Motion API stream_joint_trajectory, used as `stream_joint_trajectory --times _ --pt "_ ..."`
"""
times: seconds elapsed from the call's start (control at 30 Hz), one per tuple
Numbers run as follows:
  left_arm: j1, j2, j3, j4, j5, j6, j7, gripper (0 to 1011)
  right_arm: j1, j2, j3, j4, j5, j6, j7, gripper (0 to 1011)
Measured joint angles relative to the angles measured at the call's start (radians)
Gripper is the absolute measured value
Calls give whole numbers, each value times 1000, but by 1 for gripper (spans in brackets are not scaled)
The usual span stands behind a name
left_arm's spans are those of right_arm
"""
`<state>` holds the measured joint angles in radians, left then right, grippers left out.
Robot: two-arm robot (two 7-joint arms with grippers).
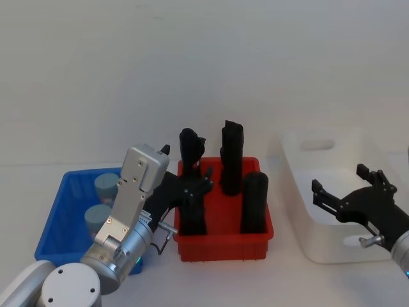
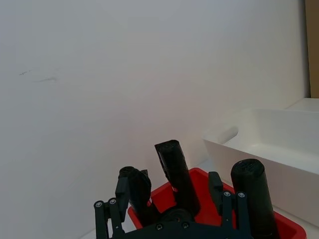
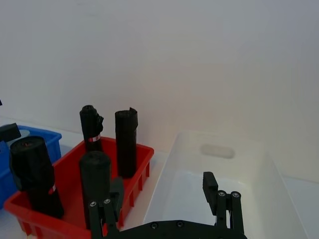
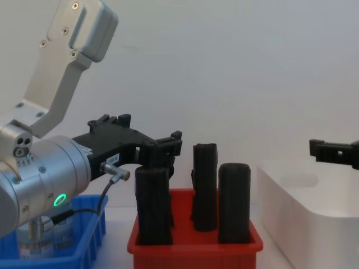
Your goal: Pick the cotton swabs from the blue box and place them into the white box.
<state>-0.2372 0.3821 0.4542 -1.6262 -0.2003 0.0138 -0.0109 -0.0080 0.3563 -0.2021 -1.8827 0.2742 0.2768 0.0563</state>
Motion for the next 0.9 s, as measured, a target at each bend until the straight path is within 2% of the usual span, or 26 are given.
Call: stream_joint_trajectory --times 0.43,0.9 --pt "0 0 0 0 0 0 0 1002 21 30 17 -13 22 108 74 1002" --pt "0 0 0 0 0 0 0 1003 48 6 -5 -6 -3 145 108 1001"
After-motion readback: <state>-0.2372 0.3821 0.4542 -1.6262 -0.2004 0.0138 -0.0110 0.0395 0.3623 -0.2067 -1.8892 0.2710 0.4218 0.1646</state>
